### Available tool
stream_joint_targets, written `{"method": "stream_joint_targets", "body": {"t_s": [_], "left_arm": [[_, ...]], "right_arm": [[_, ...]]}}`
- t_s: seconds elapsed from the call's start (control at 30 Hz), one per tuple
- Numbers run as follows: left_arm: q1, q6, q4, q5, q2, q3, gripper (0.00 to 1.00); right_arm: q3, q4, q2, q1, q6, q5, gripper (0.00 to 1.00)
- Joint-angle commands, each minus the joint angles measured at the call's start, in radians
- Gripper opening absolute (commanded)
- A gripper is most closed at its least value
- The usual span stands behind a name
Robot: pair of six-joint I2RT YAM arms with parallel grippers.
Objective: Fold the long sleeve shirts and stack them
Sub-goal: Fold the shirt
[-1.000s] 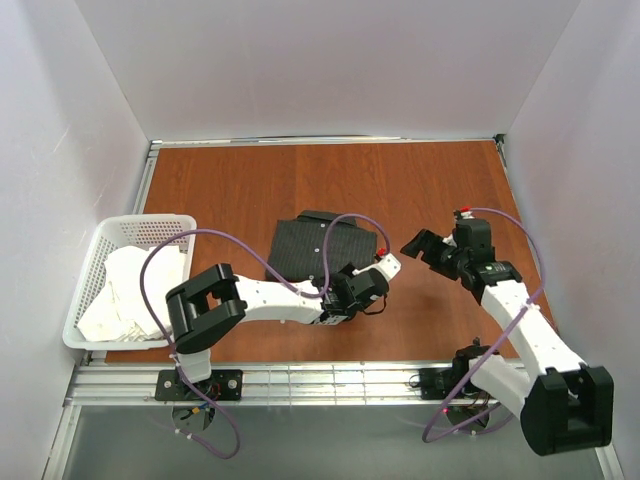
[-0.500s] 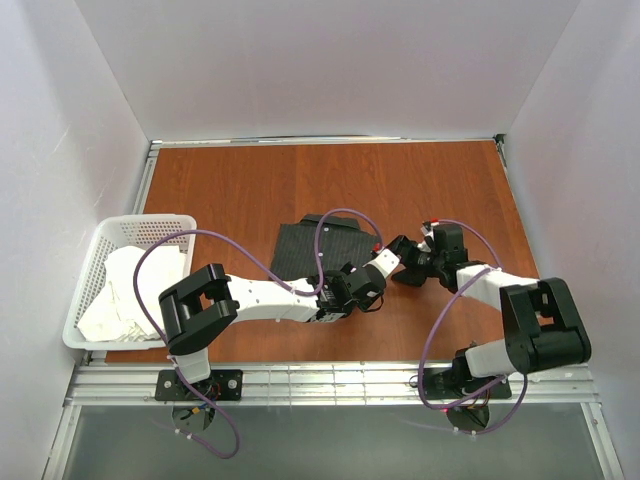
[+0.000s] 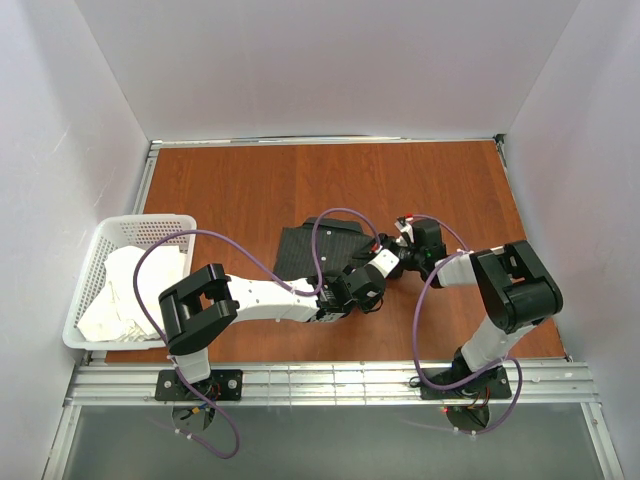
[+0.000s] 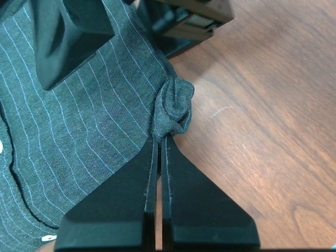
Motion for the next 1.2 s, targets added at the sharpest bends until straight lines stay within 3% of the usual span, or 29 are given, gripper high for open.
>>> {"method": "stream_joint_targets", "body": {"t_s": [0.0, 0.27, 0.77, 0.87, 0.9, 0.97, 1.0, 1.07, 1.17], "left_arm": [[0.003, -0.043, 0.011, 0.028, -0.046, 0.024, 0.00], [0.002, -0.093, 0.014, 0.056, -0.055, 0.023, 0.00], [0.005, -0.115, 0.038, 0.028, -0.035, 0.056, 0.00], [0.003, -0.129, 0.038, 0.057, -0.033, 0.055, 0.00], [0.005, -0.133, 0.038, 0.066, -0.036, 0.052, 0.00], [0.003, -0.147, 0.038, 0.064, -0.047, 0.040, 0.01], [0.003, -0.152, 0.038, 0.050, -0.061, 0.035, 0.03], [0.005, -0.162, 0.032, 0.041, -0.078, 0.030, 0.13], [0.017, -0.165, 0.012, 0.071, -0.127, 0.032, 0.34]], "right_arm": [[-0.018, -0.003, 0.078, 0.011, 0.001, 0.030, 0.71], [-0.013, 0.023, 0.116, 0.013, -0.009, 0.032, 0.42], [-0.028, 0.026, 0.133, 0.026, -0.029, 0.004, 0.49], [-0.019, 0.024, 0.124, 0.028, -0.039, 0.004, 0.36], [-0.015, 0.024, 0.119, 0.027, -0.043, 0.003, 0.26], [-0.002, 0.021, 0.113, 0.026, -0.048, -0.005, 0.15], [0.002, 0.021, 0.105, 0.028, -0.052, -0.008, 0.08], [0.012, 0.015, 0.092, 0.027, -0.057, -0.013, 0.01], [0.039, -0.046, 0.075, 0.019, -0.092, -0.014, 0.01]]}}
